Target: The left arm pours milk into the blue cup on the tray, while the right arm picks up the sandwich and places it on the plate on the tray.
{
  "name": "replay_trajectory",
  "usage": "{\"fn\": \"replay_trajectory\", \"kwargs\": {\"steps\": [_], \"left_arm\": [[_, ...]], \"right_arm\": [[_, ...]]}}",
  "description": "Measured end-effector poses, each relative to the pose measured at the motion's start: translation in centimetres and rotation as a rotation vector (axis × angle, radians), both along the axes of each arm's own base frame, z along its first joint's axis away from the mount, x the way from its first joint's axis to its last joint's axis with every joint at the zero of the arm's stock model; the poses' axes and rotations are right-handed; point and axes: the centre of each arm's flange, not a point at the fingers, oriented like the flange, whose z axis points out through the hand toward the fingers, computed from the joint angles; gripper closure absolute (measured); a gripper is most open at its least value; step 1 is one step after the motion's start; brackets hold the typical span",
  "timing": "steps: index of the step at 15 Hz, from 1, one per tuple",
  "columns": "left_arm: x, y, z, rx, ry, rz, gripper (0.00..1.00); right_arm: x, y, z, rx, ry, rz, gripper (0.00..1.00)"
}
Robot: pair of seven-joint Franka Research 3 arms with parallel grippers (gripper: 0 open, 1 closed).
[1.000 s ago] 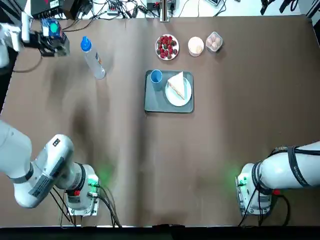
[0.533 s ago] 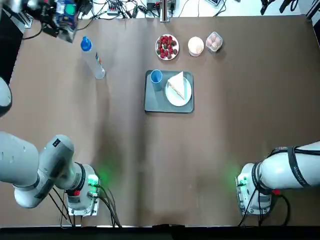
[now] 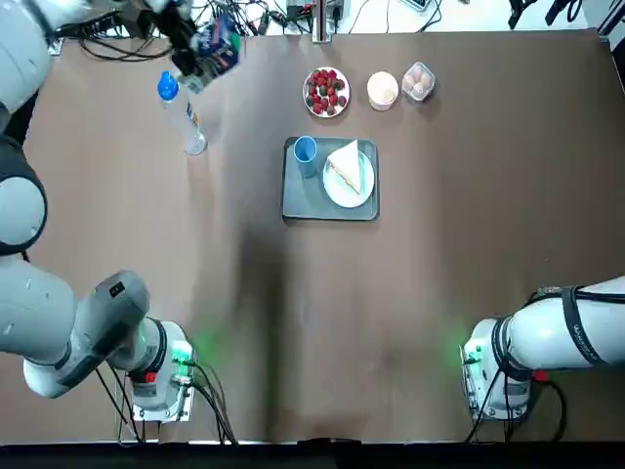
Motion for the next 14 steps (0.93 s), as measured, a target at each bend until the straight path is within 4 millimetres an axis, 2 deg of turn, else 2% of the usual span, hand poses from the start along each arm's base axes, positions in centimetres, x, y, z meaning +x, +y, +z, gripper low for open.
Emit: {"fn": "replay_trajectory", "kwargs": {"steps": [4,7,10,14], "left_arm": [[-0.2,-9.4,-2.0,0.189,-0.014,0.012,0.49],[0.5,-15.0,-4.1,0.283,-0.053,0.054,0.50],[1.3,-18.6,-6.6,0.316,-0.059,0.114,0.50],[2.4,-21.2,-9.5,0.384,-0.080,0.130,0.50]], "right_arm": [[0.0,0.0,-0.2,0.000,0.003,0.001,0.00],[0.0,0.1,-0.2,0.000,0.003,0.001,0.00],[0.0,0.2,-0.2,0.002,0.004,0.004,0.00],[0.0,0.6,-0.2,0.002,0.002,0.011,0.00]]}}
